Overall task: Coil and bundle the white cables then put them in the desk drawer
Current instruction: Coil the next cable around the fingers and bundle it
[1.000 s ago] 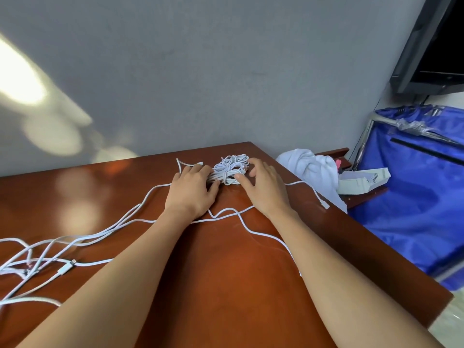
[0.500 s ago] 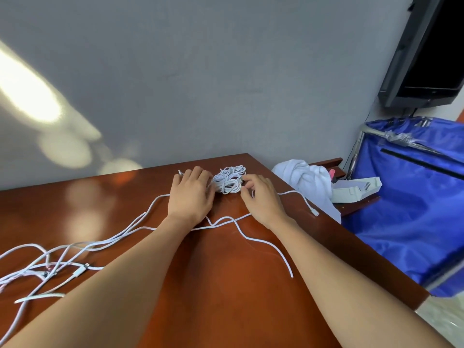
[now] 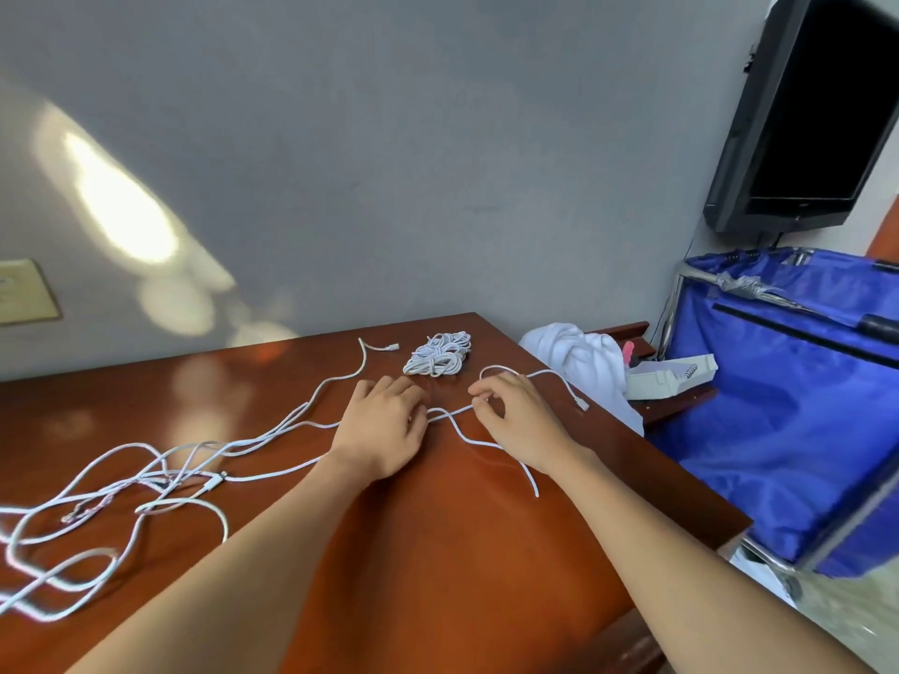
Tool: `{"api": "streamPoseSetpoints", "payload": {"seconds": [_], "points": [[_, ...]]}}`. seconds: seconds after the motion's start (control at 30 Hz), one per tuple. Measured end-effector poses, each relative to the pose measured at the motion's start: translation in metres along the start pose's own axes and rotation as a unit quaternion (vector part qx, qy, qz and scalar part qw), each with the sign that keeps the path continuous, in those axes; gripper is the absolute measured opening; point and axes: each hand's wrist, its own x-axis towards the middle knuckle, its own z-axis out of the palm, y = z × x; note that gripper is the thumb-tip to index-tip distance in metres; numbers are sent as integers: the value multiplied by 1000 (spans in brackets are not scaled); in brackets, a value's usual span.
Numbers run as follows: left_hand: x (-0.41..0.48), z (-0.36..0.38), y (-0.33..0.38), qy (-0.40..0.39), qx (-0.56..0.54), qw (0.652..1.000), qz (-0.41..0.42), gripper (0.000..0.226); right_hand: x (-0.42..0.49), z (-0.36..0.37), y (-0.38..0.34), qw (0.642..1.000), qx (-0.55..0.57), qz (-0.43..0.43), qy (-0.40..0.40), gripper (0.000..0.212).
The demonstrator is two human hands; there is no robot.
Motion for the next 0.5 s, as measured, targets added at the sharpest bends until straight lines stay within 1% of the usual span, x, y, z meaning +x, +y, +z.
{"api": "streamPoseSetpoints", "payload": {"seconds": [0.07, 0.17, 0.27, 0.5], "points": [[-9, -1, 3, -26, 2, 1000, -9, 52, -6, -1, -5, 1000, -5, 0, -21, 26], [-16, -3, 5, -37, 17, 999, -17, 36, -12, -1, -13, 999, -11, 4, -49, 27], [-19, -8, 9, -19, 17, 1000, -19, 26, -17, -2, -21, 997, -11, 4, -75, 29], [-18, -33, 9, 32, 24, 999, -25, 19, -13, -8, -41, 995, 32, 2, -95, 23]]}}
